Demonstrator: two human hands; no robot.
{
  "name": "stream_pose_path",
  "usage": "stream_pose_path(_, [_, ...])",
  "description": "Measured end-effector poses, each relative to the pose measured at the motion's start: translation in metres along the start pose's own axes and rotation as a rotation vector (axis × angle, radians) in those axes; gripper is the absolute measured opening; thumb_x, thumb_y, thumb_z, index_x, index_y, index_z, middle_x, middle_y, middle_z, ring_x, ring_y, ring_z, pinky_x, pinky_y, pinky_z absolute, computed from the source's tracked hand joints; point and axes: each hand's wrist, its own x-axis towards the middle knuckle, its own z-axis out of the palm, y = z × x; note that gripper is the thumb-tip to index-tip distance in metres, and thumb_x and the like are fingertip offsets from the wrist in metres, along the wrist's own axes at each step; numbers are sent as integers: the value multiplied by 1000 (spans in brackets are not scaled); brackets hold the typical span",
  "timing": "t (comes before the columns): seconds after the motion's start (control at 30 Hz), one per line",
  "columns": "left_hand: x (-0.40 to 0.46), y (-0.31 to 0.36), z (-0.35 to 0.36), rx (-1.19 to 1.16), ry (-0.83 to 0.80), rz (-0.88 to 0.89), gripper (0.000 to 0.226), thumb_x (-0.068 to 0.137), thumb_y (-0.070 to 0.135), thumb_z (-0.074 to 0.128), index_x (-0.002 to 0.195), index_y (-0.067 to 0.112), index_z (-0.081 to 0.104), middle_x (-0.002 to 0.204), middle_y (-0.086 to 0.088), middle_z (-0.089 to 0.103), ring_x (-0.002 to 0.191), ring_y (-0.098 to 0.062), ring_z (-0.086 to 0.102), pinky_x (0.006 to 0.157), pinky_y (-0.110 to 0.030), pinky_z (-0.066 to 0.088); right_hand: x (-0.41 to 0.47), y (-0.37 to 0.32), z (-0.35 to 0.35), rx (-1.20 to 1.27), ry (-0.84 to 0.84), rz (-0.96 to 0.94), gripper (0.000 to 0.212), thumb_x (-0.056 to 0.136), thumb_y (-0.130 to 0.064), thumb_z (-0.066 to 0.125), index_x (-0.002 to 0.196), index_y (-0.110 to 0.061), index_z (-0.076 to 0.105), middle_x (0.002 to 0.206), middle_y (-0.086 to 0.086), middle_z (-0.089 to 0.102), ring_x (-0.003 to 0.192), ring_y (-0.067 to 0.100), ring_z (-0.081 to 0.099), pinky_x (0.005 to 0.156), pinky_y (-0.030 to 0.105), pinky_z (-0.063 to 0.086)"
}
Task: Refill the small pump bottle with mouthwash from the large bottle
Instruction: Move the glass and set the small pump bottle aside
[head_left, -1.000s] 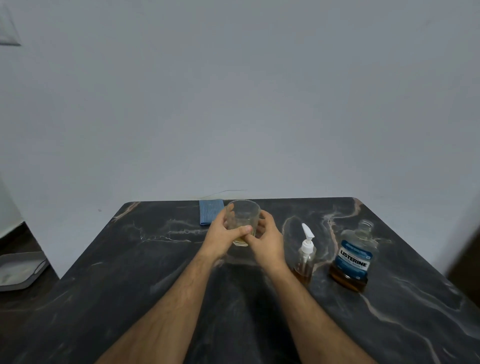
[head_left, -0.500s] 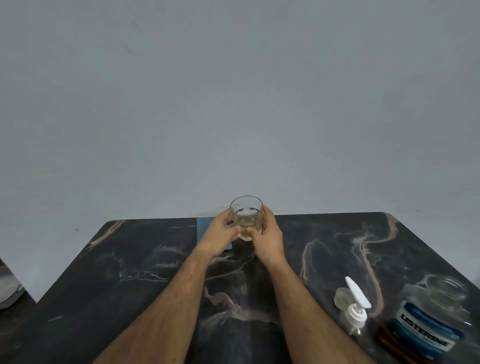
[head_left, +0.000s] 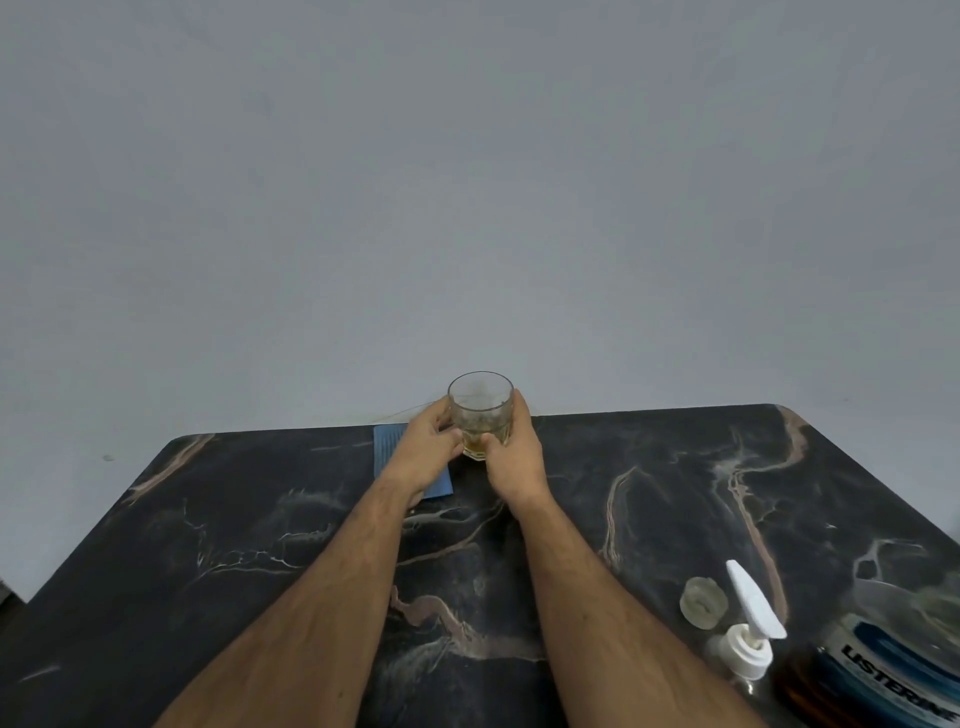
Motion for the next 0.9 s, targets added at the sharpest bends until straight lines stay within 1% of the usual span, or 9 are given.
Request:
stream_pose_path(0.1, [6,-2,0,3,-12,-7,59,96,-14,41,143,22,44,110,16,59,104,-3,58,92,-23,48,4,0,1,-15,-9,12,66,85,10,52,144,-17,38,133,0,56,118,12,54,109,35,43])
stream_pose_path(0.23, [7,-4,1,39,-7,-4,56,94,-15,42,123,34,49,115,13,61,109,-2,59,98,-25,48,8,2,4,-79,-32,45,70,89,5,51,152,-14,28,143,6,52,129,22,52,111,40,41])
stream_pose_path(0.33, [4,-11,2,114,30,-1,57,97,-4,49,149,16,37,153,-2,43,142,-18,39,119,-39,32,1,-6,3,-92,-39,120,77,94,1,53,158,-12,12,156,9,37,142,27,39,117,40,33])
stream_pose_path(0.4, [-7,-10,4,111,152,9,62,98,3,52,154,9,26,160,-6,32,146,-20,33,120,-38,28,-8,-13,3,-101,-16,139,77,95,1,51,157,-7,5,161,12,26,147,27,29,120,37,26])
stream_pose_path(0.5, [-33,-8,6,22,316,82,49,98,5,54,146,7,43,146,-7,51,130,-16,50,113,-35,40,-32,-29,2,-104,54,29,66,93,3,48,154,-5,24,156,14,35,143,29,35,117,42,31])
stream_pose_path(0.6, [-62,-8,11,-16,334,104,37,96,4,58,133,8,58,122,1,66,114,-12,61,103,-37,51,-65,-48,-5,-68,75,-74,50,92,1,48,140,-12,47,138,7,53,127,21,51,109,41,43])
stream_pose_path(0.73, [-112,1,24,-80,267,126,25,97,0,54,117,12,65,98,8,70,87,0,68,70,-14,55,-116,-66,-27,13,35,-74,49,96,-5,52,143,-18,48,143,-1,52,131,13,50,112,37,42])
stream_pose_path(0.8, [-136,1,30,-97,236,119,23,98,2,54,110,17,67,98,3,73,88,-4,71,71,-17,56,-143,-75,-43,38,32,-84,45,95,-7,55,138,-20,54,136,-3,58,122,8,56,106,36,49])
stream_pose_path(0.9, [-169,-2,39,-75,151,124,18,96,11,59,109,19,70,102,-2,76,95,-16,73,82,-38,60,-183,-85,-72,27,49,-103,35,94,-9,59,127,-21,62,122,-6,65,107,0,62,94,29,56])
